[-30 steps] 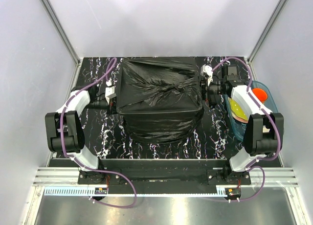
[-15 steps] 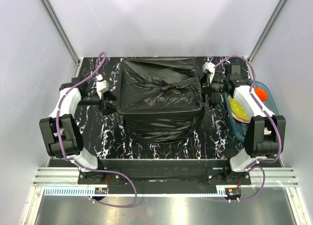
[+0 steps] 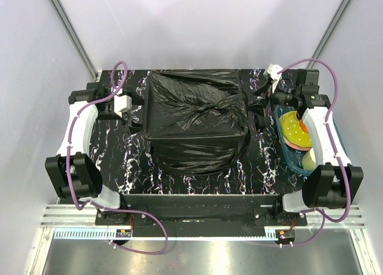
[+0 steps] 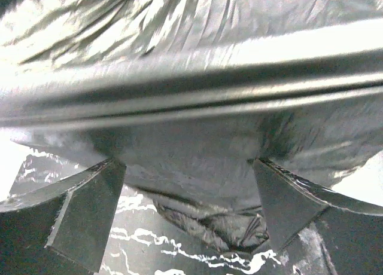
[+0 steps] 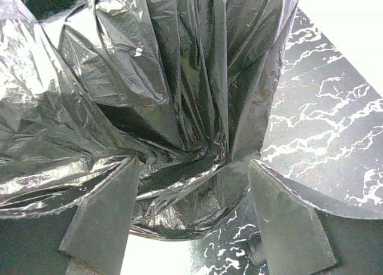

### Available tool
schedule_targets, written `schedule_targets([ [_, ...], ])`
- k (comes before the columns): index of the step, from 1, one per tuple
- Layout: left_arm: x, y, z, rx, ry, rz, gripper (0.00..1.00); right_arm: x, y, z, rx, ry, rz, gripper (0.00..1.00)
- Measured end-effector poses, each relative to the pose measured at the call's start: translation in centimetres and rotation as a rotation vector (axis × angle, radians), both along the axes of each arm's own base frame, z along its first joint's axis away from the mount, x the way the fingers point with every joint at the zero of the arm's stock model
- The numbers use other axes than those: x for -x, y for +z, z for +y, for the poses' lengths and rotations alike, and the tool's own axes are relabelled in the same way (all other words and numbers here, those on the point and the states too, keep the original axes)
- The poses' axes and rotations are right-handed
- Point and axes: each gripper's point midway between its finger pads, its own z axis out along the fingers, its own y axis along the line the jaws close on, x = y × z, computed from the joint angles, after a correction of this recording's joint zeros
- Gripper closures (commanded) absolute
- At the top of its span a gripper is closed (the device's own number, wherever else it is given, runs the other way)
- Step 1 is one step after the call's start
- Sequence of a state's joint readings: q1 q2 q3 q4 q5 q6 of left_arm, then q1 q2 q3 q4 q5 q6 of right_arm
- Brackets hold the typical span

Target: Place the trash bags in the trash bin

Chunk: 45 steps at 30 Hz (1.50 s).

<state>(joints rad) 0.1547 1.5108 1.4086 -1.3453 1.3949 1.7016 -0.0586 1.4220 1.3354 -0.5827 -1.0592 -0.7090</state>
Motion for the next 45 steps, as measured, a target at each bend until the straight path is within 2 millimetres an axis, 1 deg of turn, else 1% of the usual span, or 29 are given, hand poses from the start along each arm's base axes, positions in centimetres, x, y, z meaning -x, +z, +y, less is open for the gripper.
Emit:
schedule_targets([
  [1, 0.2, 0.3, -0.7, 0.007, -0.024, -0.015, 0.08, 0.0, 0.0, 0.1, -0.002, 0.003, 0.003, 0.21],
  [4, 0.6, 0.7, -1.7, 0.015, -0.062, -0.035, 0.25, -0.2, 0.3, 0.5, -0.010, 0.015, 0.016, 0.21],
  [5, 0.6, 0.7, -1.9, 0.015, -0.070, -0.041, 0.40, -0.4, 0.4, 0.8, -0.013, 0.025, 0.016, 0.22],
  [8, 0.3, 0.5, -2.3, 0.022, -0.086, -0.058, 0.58, -0.3, 0.1, 2.5, -0.023, 0.070, 0.034, 0.21],
  [9, 0.3, 0.4, -2.4, 0.023, -0.091, -0.057, 0.70, -0.2, 0.0, 3.0, -0.027, 0.082, 0.044, 0.22],
  [11, 0.1, 0.1, -2.6, 0.025, -0.100, -0.058, 0.81, -0.3, -0.4, 3.9, -0.034, 0.100, 0.057, 0.22],
  [12, 0.1, -0.1, -2.6, 0.025, -0.101, -0.059, 1.00, -0.4, -0.5, 4.0, -0.036, 0.101, 0.063, 0.22],
  [14, 0.0, -0.4, -2.6, 0.030, -0.101, -0.051, 1.00, -0.7, -0.7, 3.9, -0.042, 0.092, 0.073, 0.21],
  [19, 0.4, -2.1, -2.7, 0.040, -0.106, -0.009, 1.00, -1.1, -0.5, 4.0, -0.054, 0.084, 0.074, 0.17],
  [21, 0.5, -3.2, -2.7, 0.045, -0.106, 0.028, 1.00, -1.2, -0.6, 3.9, -0.055, 0.079, 0.074, 0.14],
  [25, 0.6, -6.1, -2.4, 0.052, -0.097, 0.119, 1.00, -1.6, -1.0, 3.7, -0.046, 0.051, 0.084, 0.12],
  [28, 0.3, -8.0, -1.7, 0.047, -0.078, 0.177, 0.99, -1.9, -1.1, 3.2, -0.041, 0.013, 0.104, 0.12],
  [29, 0.2, -8.3, -1.4, 0.044, -0.070, 0.184, 0.82, -2.1, -1.1, 2.9, -0.038, -0.004, 0.114, 0.13],
  [30, 0.1, -8.4, -1.1, 0.043, -0.062, 0.188, 0.72, -2.2, -1.0, 2.6, -0.037, -0.017, 0.123, 0.13],
  [31, -0.1, -8.4, -0.7, 0.043, -0.049, 0.192, 0.64, -2.8, -0.6, 1.9, -0.031, -0.048, 0.128, 0.14],
  [32, -0.2, -8.3, -0.4, 0.044, -0.038, 0.196, 0.60, -3.3, -0.2, 1.2, -0.027, -0.075, 0.125, 0.14],
  [33, -0.3, -8.2, -0.1, 0.044, -0.024, 0.206, 0.57, -3.8, 0.4, 0.3, -0.020, -0.109, 0.124, 0.15],
  [34, -0.5, -8.1, 0.4, 0.042, -0.009, 0.214, 0.56, -4.3, 1.1, -0.9, -0.009, -0.152, 0.120, 0.17],
  [35, -0.7, -8.0, 0.9, 0.040, 0.009, 0.214, 0.54, -4.9, 2.3, -2.1, 0.004, -0.196, 0.108, 0.17],
  [36, -0.7, -7.9, 1.4, 0.037, 0.027, 0.219, 0.53, -5.2, 3.3, -2.9, 0.012, -0.221, 0.092, 0.18],
  [37, -0.7, -7.7, 1.9, 0.034, 0.045, 0.230, 0.52, -5.4, 4.8, -3.8, 0.020, -0.254, 0.075, 0.18],
  [38, -0.6, -7.5, 2.3, 0.030, 0.060, 0.238, 0.52, -5.3, 6.2, -4.2, 0.022, -0.265, 0.048, 0.20],
  [39, -0.5, -7.3, 2.6, 0.029, 0.076, 0.242, 0.49, -5.1, 7.7, -4.2, 0.018, -0.270, 0.023, 0.23],
  [40, -0.3, -7.0, 2.9, 0.031, 0.091, 0.247, 0.49, -4.7, 8.8, -4.0, 0.010, -0.266, 0.005, 0.25],
  [41, 0.0, -6.6, 3.0, 0.032, 0.103, 0.255, 0.49, -4.0, 10.2, -3.5, -0.004, -0.255, -0.012, 0.29],
  [42, 0.3, -6.3, 3.1, 0.037, 0.112, 0.269, 0.49, -3.2, 11.4, -2.8, -0.017, -0.240, -0.024, 0.32],
  [43, 0.5, -5.9, 3.0, 0.043, 0.118, 0.283, 0.49, -2.3, 12.6, -1.9, -0.033, -0.214, -0.036, 0.35],
  [44, 0.8, -5.5, 2.8, 0.056, 0.122, 0.310, 0.49, -1.4, 13.7, -0.7, -0.046, -0.184, -0.046, 0.40],
  [45, 1.1, -5.3, 2.6, 0.063, 0.121, 0.330, 0.49, -0.3, 14.6, 0.8, -0.059, -0.145, -0.054, 0.42],
])
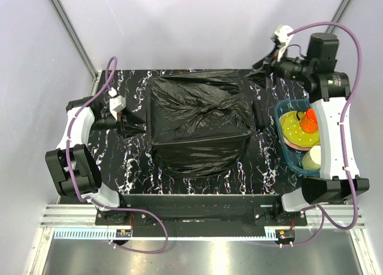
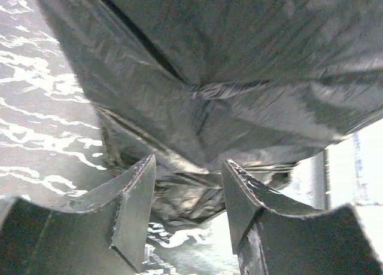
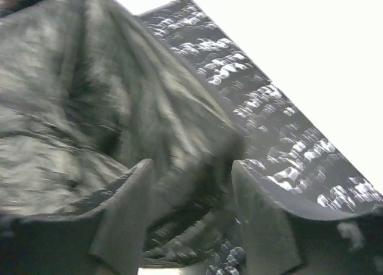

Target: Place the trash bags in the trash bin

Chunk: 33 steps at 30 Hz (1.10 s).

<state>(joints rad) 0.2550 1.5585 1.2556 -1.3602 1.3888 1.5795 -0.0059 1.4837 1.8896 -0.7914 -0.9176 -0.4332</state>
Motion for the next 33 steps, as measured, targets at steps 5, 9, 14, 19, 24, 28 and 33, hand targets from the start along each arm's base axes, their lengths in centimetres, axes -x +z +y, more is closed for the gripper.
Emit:
schedule_targets([
  [5, 0.6, -0.3, -1.6, -0.010, 0.020, 0.228, 0.47, 5.5, 1.5, 8.6, -0.026, 0.249, 0.027, 0.54],
  [9, 0.4, -1.0, -1.3, -0.089, 0.146, 0.307, 0.43, 7.4, 0.3, 12.5, 0.021, 0.349, 0.078, 0.57],
  [14, -0.7, 1.1, -0.9, -0.045, 0.253, 0.306, 0.38, 8.0, -5.1, 15.6, 0.180, 0.395, 0.155, 0.54],
  [19, -0.1, 1.3, -1.0, -0.004, 0.323, 0.310, 0.37, 7.5, -13.0, 16.9, 0.369, 0.400, 0.248, 0.48],
  [24, -0.2, 3.0, -1.0, 0.020, 0.359, 0.263, 0.34, 6.9, -19.6, 17.6, 0.517, 0.415, 0.312, 0.33],
  [28, -0.4, 3.4, -0.8, 0.027, 0.375, 0.257, 0.34, 6.7, -22.7, 17.7, 0.578, 0.425, 0.353, 0.25],
  [33, -0.6, 3.4, -0.8, 0.034, 0.391, 0.271, 0.34, 6.1, -25.6, 17.8, 0.615, 0.426, 0.399, 0.23],
])
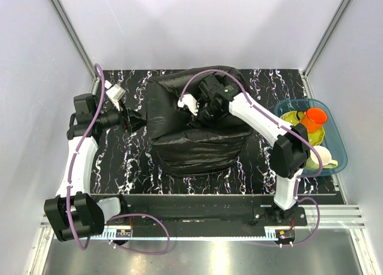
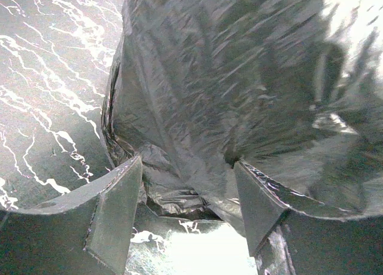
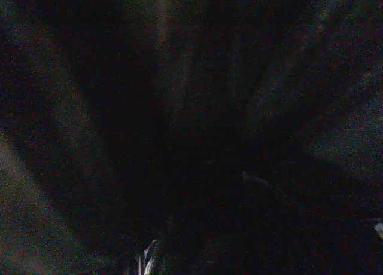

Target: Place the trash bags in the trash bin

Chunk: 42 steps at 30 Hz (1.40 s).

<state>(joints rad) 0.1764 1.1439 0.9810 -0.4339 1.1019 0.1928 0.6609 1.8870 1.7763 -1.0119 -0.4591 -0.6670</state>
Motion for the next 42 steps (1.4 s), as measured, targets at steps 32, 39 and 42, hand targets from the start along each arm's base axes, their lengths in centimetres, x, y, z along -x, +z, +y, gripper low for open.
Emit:
schedule_targets([
  [32, 0.0, 0.7, 0.5, 0.010, 0.039, 0.003, 0.33, 0.8, -8.6, -0.5, 0.153, -0.037, 0.168, 0.22],
  [39, -0.1, 1.1, 0.4, 0.017, 0.044, 0.001, 0.33, 0.8, -3.4, 1.4, 0.060, -0.004, 0.055, 0.26],
  [42, 0.0, 1.3, 0.4, 0.017, 0.047, -0.001, 0.33, 0.7, -1.5, 2.0, 0.024, 0.002, 0.014, 0.28],
])
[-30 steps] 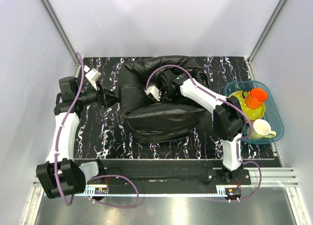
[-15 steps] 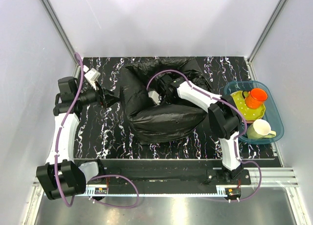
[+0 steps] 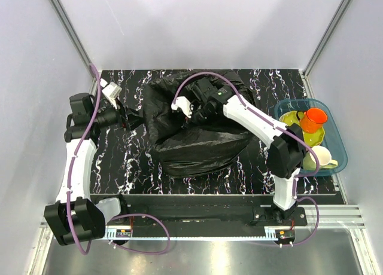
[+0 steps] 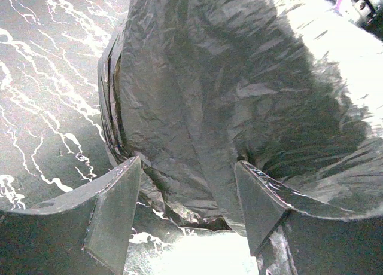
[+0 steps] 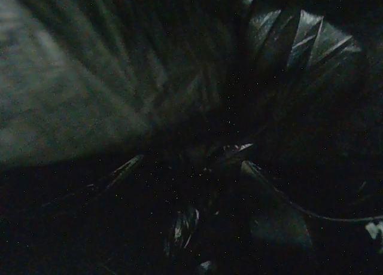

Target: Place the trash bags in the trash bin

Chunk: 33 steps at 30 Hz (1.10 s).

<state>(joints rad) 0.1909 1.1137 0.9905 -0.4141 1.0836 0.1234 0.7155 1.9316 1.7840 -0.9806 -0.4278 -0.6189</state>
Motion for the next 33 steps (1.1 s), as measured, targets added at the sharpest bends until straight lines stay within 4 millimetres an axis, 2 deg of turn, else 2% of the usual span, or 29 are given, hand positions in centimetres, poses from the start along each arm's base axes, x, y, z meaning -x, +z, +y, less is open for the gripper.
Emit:
schedule_targets([
  [8, 0.1, 2.2, 0.1, -0.018, 0.010, -0.069, 0.33, -0.9, 4.2, 0.3, -0.066, -0.021, -0.095, 0.33],
  [11, -0.1, 3.2, 0.1, -0.025, 0.012, -0.096, 0.32, -1.3, 6.5, 0.6, -0.104, -0.015, -0.151, 0.25],
  [15, -0.2, 3.6, 0.2, -0.029, 0.014, -0.108, 0.30, -1.2, 9.2, 1.2, -0.158, 0.016, -0.183, 0.23],
  [19, -0.2, 3.6, 0.2, -0.032, 0.019, -0.105, 0.28, 0.1, 10.4, 2.2, -0.209, 0.057, -0.156, 0.20],
  [22, -0.2, 3.6, 0.3, -0.034, 0.023, -0.106, 0.27, 1.3, 9.1, 3.2, -0.203, 0.093, -0.119, 0.18],
  [25, -0.2, 3.6, 0.3, -0.036, 0.027, -0.107, 0.26, 1.7, 6.3, 3.8, -0.161, 0.115, -0.082, 0.14],
  [27, -0.2, 3.7, 0.4, -0.039, 0.030, -0.112, 0.25, 1.5, 3.1, 3.6, -0.108, 0.125, -0.054, 0.13],
  [28, -0.2, 3.8, 0.4, -0.040, 0.032, -0.114, 0.25, 1.4, 0.8, 3.2, -0.061, 0.127, -0.034, 0.12],
  [33, -0.1, 3.7, 0.5, -0.056, 0.035, -0.125, 0.25, 1.8, -6.5, 1.3, 0.089, 0.145, 0.030, 0.11],
])
